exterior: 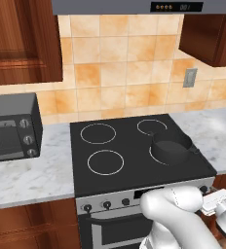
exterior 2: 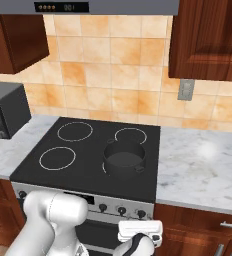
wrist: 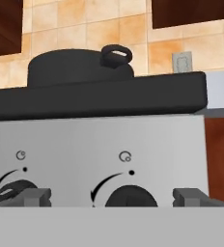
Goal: Turn off the front right burner of the stove.
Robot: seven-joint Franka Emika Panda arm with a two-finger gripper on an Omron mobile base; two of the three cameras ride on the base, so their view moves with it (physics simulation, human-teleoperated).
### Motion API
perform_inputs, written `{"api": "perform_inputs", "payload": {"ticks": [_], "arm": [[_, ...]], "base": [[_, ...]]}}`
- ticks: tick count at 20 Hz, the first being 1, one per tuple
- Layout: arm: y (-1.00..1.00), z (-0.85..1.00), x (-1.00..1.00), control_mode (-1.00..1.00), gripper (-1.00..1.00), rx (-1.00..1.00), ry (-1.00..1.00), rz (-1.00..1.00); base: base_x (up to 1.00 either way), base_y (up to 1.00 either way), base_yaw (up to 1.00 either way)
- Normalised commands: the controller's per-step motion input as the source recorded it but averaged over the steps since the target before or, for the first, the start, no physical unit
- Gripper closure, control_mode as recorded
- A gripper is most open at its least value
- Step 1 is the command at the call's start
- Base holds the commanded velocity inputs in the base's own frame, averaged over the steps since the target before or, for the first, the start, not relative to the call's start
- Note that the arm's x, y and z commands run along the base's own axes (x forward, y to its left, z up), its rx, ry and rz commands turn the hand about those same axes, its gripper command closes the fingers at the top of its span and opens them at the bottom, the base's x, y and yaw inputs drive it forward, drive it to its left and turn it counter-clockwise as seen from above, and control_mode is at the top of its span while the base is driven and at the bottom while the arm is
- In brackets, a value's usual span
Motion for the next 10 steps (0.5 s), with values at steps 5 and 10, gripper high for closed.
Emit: {"api": "perform_inputs", "payload": {"ticks": [5,10], "arm": [[0.00,-0.13,0.10,-1.00,-1.00,0.00,0.00,-0.02],[-0.02,-0.19,0.01,-1.00,-1.00,0.00,0.00,-0.02]], "base": [[0.00,0.00,0.00],[0.00,0.00,0.00]]}}
